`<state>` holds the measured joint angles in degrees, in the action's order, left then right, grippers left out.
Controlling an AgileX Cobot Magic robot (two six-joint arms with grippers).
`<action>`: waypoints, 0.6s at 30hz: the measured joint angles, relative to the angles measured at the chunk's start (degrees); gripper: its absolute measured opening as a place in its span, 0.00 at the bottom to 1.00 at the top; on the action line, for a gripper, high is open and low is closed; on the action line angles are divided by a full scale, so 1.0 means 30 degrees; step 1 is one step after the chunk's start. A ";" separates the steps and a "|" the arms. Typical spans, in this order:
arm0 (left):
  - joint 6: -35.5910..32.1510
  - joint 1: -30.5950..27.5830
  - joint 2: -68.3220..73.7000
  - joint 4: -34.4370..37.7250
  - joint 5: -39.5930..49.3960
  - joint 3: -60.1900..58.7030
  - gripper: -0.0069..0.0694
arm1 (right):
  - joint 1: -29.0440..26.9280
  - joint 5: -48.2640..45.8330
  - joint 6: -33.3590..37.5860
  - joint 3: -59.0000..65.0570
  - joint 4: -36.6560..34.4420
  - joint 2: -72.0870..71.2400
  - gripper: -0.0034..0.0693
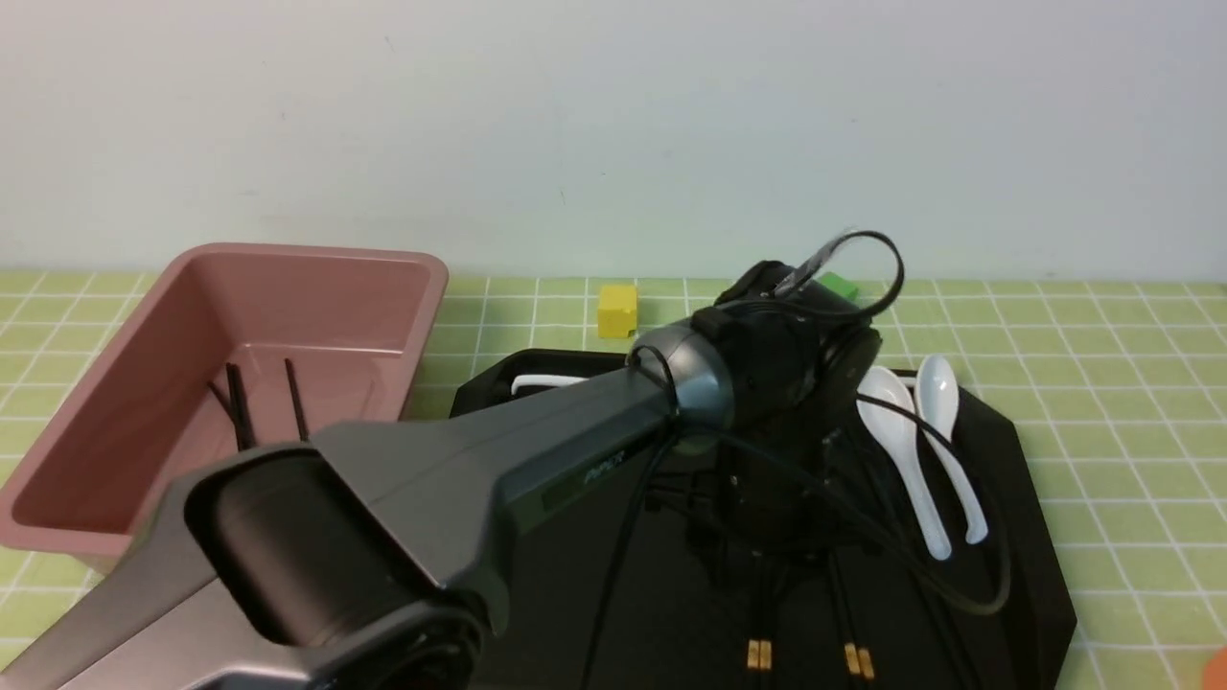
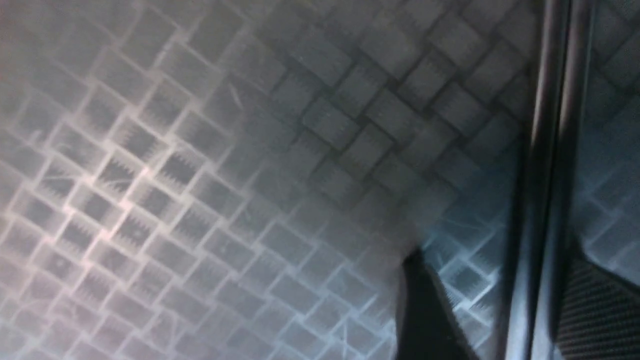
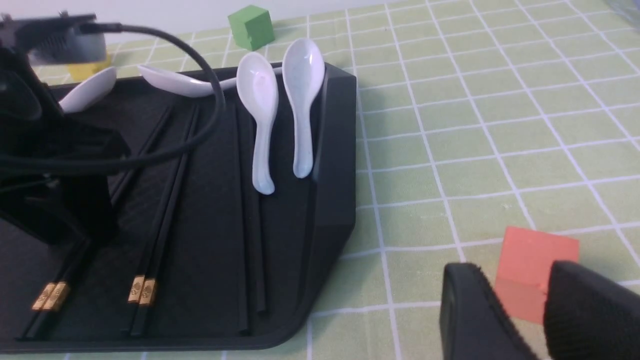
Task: On green tablecloth take chopsticks from black tray and put them in box.
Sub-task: 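Reach over to the black tray and grasp a pair of chopsticks with the left gripper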
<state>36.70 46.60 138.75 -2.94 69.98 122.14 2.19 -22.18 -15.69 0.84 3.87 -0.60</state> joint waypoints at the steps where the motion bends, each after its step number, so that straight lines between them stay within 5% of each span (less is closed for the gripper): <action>1: -0.0028 0.0000 0.0000 0.0000 0.0000 0.0000 0.53 | 0.0000 0.0000 0.0000 0.0000 0.0000 0.0000 0.38; 4: 0.0027 0.0000 0.0064 0.0042 -0.0074 0.0000 0.47 | 0.0000 0.0000 0.0000 0.0000 0.0000 0.0000 0.38; 7: 0.0463 0.0022 0.0177 0.0299 -0.0138 0.0065 0.25 | 0.0000 0.0000 0.0000 0.0000 0.0000 0.0000 0.38; 18: 0.0087 0.0020 -0.2476 0.1418 0.0047 0.0200 0.24 | 0.0000 0.0000 0.0000 0.0000 0.0000 0.0000 0.38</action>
<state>36.96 46.66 131.32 1.31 70.12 122.75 2.19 -22.18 -15.69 0.84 3.87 -0.60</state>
